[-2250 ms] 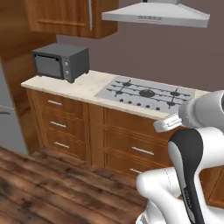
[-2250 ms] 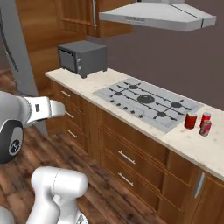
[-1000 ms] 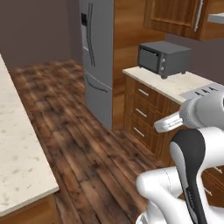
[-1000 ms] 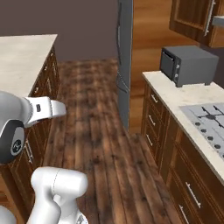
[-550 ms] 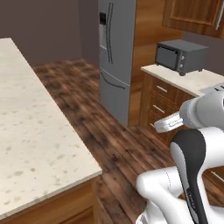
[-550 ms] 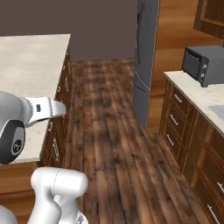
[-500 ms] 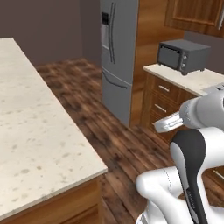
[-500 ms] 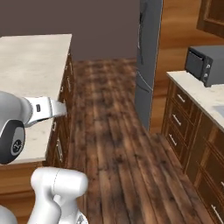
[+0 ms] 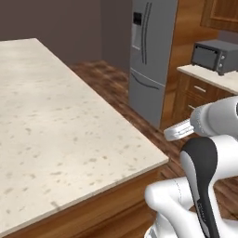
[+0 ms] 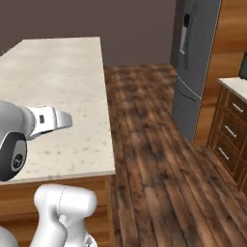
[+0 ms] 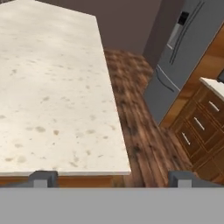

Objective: Four empty soda cans are scattered around the kitchen. Gather all the cans and cluster them next to the stove for recycling.

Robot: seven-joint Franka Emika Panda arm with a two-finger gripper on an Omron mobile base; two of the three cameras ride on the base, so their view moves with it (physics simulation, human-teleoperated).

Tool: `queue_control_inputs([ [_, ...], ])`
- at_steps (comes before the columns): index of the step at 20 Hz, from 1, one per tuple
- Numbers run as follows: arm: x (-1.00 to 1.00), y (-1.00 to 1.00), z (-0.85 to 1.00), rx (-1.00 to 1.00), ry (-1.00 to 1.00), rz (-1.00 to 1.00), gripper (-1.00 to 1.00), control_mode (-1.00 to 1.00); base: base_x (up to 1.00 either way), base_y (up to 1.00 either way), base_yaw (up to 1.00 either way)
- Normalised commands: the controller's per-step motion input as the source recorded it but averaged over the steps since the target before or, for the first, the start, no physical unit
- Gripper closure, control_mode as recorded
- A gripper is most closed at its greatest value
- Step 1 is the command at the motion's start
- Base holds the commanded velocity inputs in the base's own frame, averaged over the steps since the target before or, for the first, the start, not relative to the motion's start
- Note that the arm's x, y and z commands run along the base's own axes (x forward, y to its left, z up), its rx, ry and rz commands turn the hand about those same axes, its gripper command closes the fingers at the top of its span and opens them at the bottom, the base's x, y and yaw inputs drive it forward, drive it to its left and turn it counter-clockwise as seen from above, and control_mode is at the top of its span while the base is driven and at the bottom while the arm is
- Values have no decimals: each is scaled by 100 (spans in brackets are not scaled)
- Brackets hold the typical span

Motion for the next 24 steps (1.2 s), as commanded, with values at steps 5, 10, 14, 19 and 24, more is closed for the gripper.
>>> queue_control_inputs([
  [5,0,0,0,0,0,0,-100,100,-9,100,8],
  [10,0,0,0,0,0,0,-100,100,-17,100,12],
  [14,0,0,0,0,0,0,-100,100,-15,98,13],
  [19,0,0,0,0,0,0,-100,100,-7,88,12],
  [24,0,0,0,0,0,0,-100,100,1,71,10],
])
